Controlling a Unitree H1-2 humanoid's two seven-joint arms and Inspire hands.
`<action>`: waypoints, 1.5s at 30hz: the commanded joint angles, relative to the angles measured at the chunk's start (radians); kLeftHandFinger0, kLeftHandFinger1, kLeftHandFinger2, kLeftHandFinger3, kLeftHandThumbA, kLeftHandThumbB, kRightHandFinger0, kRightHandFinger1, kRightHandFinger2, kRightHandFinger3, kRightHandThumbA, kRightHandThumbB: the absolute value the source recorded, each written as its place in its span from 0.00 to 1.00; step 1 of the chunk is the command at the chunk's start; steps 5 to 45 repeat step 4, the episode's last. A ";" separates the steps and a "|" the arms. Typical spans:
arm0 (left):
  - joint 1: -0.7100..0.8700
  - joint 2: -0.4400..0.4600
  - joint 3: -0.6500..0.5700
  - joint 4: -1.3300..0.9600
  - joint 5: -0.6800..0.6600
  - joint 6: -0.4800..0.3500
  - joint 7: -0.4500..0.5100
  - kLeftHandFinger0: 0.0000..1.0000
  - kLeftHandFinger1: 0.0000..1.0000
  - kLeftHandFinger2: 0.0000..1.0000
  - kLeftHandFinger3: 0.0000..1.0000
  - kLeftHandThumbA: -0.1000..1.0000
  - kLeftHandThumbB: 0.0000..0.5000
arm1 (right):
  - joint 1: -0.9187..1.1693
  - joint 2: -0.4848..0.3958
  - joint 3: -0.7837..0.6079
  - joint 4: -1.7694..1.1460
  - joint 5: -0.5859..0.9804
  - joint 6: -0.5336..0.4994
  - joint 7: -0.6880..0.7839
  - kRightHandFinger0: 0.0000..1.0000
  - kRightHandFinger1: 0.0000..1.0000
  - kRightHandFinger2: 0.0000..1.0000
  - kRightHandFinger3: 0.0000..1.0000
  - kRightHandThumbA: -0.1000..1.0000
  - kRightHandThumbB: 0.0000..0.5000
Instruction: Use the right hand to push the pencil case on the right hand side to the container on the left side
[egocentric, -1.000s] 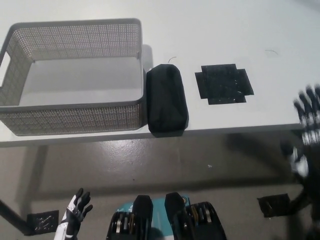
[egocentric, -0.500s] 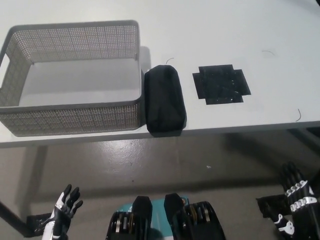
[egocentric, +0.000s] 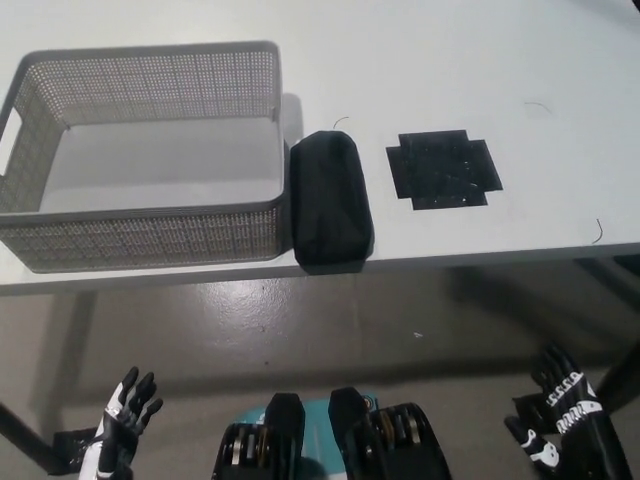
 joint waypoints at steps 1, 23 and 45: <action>-0.009 0.000 0.012 -0.019 -0.005 -0.032 -0.008 1.00 1.00 1.00 1.00 1.00 0.37 | -0.036 0.014 0.006 0.001 0.019 -0.044 0.020 1.00 1.00 1.00 1.00 1.00 0.79; -0.014 0.002 0.015 -0.011 0.003 -0.032 -0.003 1.00 1.00 1.00 1.00 1.00 0.39 | -0.037 0.017 0.006 -0.010 0.019 -0.033 0.015 1.00 1.00 1.00 1.00 1.00 0.79; -0.014 0.002 0.015 -0.011 0.003 -0.032 -0.003 1.00 1.00 1.00 1.00 1.00 0.39 | -0.037 0.017 0.006 -0.010 0.019 -0.033 0.015 1.00 1.00 1.00 1.00 1.00 0.79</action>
